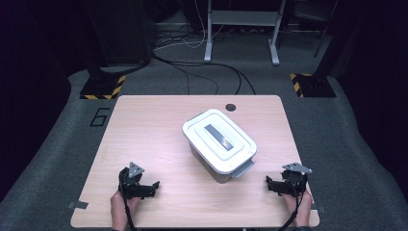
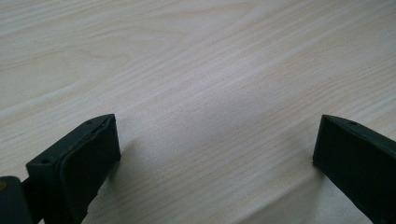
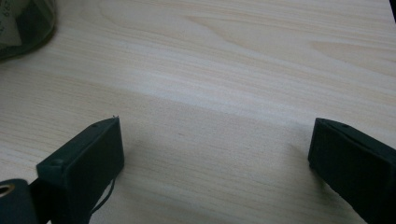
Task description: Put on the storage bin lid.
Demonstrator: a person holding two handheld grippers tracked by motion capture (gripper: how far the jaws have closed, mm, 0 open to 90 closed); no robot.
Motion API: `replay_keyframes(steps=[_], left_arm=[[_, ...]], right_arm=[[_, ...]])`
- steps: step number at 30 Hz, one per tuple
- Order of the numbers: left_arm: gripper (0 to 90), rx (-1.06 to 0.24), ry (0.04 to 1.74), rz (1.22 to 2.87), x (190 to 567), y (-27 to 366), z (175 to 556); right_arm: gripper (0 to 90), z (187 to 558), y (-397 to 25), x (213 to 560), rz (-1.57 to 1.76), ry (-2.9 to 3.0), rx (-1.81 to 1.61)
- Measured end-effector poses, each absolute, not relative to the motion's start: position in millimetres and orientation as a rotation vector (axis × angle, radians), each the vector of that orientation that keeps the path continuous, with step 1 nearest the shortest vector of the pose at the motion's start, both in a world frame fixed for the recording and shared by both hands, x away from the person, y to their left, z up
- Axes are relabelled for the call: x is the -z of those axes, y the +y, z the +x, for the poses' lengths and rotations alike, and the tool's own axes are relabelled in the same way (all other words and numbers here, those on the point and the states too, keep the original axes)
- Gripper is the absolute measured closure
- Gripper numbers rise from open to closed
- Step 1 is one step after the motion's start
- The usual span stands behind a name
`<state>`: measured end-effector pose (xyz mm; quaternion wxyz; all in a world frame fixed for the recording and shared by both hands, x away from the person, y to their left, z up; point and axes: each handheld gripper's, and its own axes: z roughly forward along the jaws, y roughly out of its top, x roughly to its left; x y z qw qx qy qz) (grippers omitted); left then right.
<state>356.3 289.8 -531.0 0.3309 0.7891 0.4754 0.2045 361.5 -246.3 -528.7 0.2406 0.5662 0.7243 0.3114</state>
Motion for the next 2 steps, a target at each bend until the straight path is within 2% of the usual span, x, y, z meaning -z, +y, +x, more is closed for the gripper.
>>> replay_keyframes(steps=[2], left_arm=[[0.2,-0.536,1.242,2.064,530.9,289.8,356.2]], right_arm=[[2.4,361.6,-246.4,528.8,1.548,1.982,-0.85]])
